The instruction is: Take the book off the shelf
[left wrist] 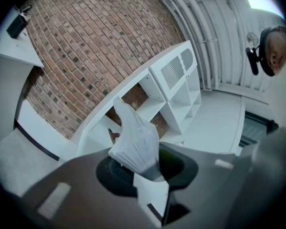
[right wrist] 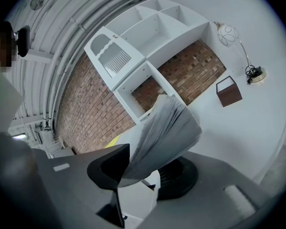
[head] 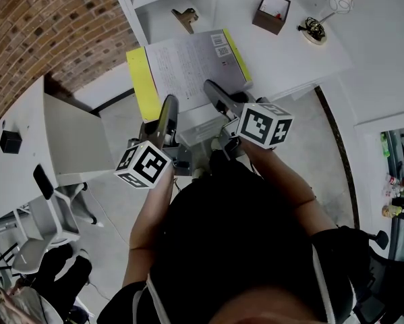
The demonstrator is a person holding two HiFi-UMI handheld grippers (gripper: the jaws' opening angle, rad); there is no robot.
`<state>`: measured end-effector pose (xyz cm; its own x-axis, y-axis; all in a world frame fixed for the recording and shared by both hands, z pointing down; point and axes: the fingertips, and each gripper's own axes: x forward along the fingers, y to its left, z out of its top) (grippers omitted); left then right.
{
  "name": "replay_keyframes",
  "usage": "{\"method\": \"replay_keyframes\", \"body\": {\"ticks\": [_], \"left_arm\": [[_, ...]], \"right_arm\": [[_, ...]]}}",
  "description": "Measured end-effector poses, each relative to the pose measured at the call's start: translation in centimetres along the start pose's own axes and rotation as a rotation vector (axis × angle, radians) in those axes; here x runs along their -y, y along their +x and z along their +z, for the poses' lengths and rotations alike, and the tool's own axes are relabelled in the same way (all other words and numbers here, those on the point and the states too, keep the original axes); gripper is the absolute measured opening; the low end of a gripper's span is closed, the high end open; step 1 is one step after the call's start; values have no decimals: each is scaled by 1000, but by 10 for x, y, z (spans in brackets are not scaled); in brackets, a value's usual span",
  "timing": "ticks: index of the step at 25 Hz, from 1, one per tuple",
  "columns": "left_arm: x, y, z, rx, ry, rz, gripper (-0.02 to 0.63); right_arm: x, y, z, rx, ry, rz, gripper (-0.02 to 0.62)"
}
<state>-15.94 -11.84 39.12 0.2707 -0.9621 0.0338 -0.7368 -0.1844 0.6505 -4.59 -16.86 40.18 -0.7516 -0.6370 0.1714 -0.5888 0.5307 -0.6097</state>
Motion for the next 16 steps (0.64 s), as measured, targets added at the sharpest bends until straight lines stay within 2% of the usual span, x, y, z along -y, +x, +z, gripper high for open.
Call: {"method": "replay_keyframes", "body": {"ticks": [16], "left_arm": [[-3,-1,-7,4,-18,4,106]], "right_arm": [[3,-1,-3,-24,-3,-7,170]]}}
